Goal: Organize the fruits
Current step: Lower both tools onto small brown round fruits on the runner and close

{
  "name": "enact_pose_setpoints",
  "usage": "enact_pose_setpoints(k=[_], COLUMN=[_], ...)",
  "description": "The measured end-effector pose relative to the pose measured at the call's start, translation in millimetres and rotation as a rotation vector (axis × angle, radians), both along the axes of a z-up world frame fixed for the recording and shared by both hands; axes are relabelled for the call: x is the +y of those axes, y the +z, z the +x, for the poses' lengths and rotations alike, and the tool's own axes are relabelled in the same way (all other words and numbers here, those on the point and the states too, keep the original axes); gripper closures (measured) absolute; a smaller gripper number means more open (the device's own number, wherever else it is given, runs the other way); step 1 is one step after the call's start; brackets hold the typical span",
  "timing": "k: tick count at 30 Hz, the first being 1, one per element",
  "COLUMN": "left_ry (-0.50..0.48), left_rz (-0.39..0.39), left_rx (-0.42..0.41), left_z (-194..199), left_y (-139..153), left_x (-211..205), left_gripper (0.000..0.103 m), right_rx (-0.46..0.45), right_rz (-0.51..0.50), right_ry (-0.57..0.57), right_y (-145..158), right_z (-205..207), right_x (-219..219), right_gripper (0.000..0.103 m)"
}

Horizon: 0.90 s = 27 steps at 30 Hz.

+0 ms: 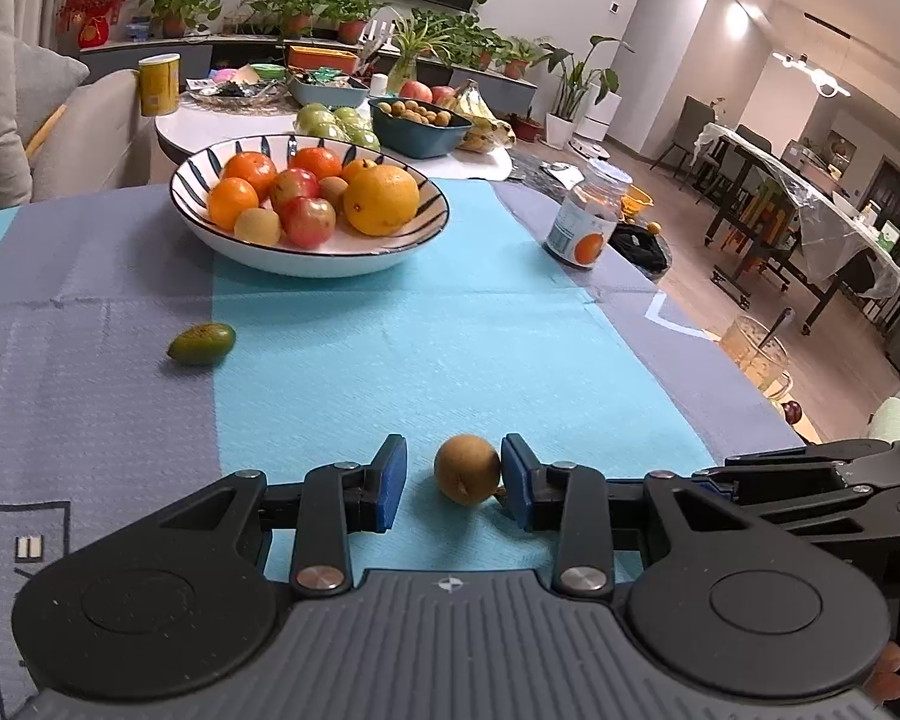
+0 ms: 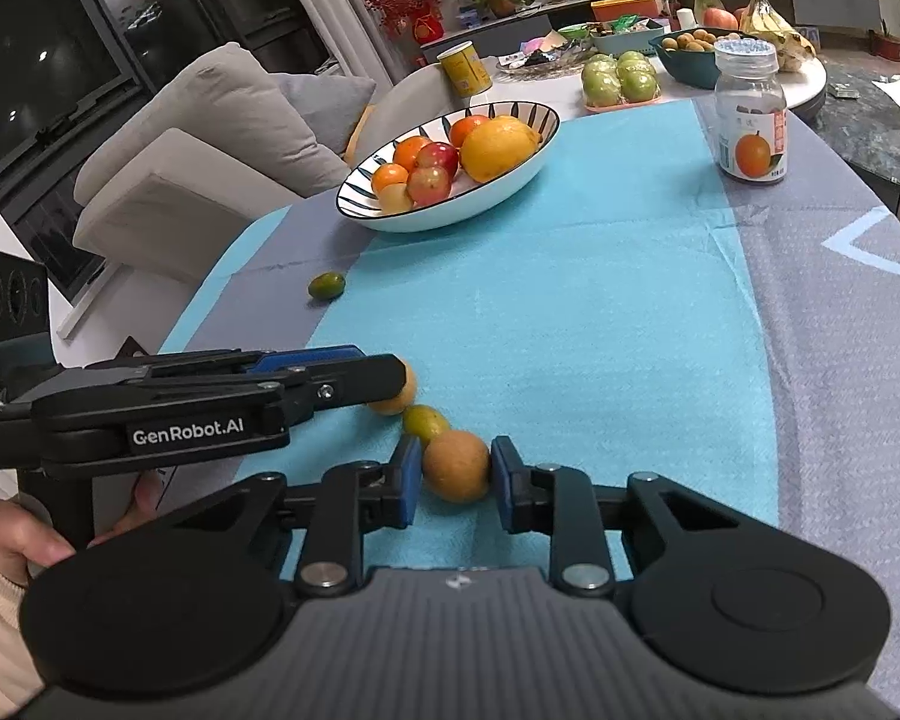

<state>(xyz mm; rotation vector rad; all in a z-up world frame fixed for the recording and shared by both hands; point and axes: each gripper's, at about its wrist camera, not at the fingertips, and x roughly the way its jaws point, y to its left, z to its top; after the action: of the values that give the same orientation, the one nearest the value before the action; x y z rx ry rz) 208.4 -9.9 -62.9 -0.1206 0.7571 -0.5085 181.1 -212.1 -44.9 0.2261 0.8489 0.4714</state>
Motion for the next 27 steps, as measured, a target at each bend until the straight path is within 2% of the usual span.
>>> enact_pose_setpoints(k=[7, 11, 27], left_ry=[-0.007, -0.019, 0.007], left_rz=[-0.008, -0.019, -0.012], left_rx=[0.009, 0.013, -0.027], left_z=[1, 3, 2], left_y=[-4, -5, 5], left_x=[-6, -9, -2], left_gripper=[0.073, 0.079, 0.080], right_rx=[-0.001, -0.004, -0.010], right_rz=[0.007, 0.005, 0.027], right_ry=[-0.009, -0.017, -0.056], right_y=[0, 0, 3], right_z=[-2, -3, -2], right_x=[-3, -4, -14], right_gripper=[0.048, 0.048, 0.048])
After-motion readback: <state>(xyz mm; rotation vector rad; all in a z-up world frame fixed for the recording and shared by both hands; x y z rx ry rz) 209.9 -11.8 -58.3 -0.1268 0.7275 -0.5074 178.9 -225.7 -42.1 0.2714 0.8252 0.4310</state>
